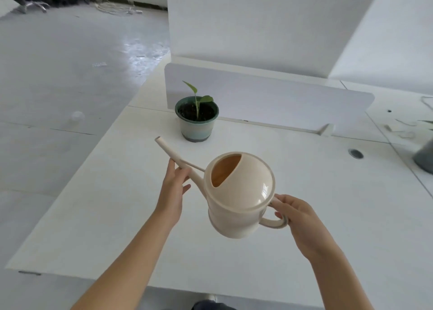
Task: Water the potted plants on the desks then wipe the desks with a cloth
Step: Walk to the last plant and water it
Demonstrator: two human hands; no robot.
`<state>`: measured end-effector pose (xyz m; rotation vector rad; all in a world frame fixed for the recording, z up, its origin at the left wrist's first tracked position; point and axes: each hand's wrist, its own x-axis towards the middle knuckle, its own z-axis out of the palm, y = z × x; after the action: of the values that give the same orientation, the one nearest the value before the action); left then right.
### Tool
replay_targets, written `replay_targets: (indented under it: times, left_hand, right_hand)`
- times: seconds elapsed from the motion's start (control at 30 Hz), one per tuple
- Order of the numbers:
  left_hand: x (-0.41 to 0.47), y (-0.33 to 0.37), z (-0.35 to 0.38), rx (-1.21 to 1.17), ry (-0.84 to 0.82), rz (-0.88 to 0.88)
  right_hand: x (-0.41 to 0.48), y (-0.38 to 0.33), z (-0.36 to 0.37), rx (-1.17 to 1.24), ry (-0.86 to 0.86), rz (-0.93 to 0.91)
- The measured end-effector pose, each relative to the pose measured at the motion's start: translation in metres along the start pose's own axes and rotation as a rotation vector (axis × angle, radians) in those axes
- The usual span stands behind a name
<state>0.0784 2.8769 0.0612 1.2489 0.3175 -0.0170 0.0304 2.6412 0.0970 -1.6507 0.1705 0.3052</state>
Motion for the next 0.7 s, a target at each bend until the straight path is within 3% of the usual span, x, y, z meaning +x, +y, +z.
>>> replay_targets:
  times: [0.43, 0.7]
  left_hand:
    - [0.113, 0.030, 0.033, 0.104, -0.109, -0.114]
    - [0.151, 0.029, 0.033, 0.082, -0.177, -0.274]
  right_hand:
    - [0.063, -0.040, 0.022, -0.007, 0.167, -0.005]
    - [0.086, -0.061, 0.048, -0.085, 0.336, 0.015]
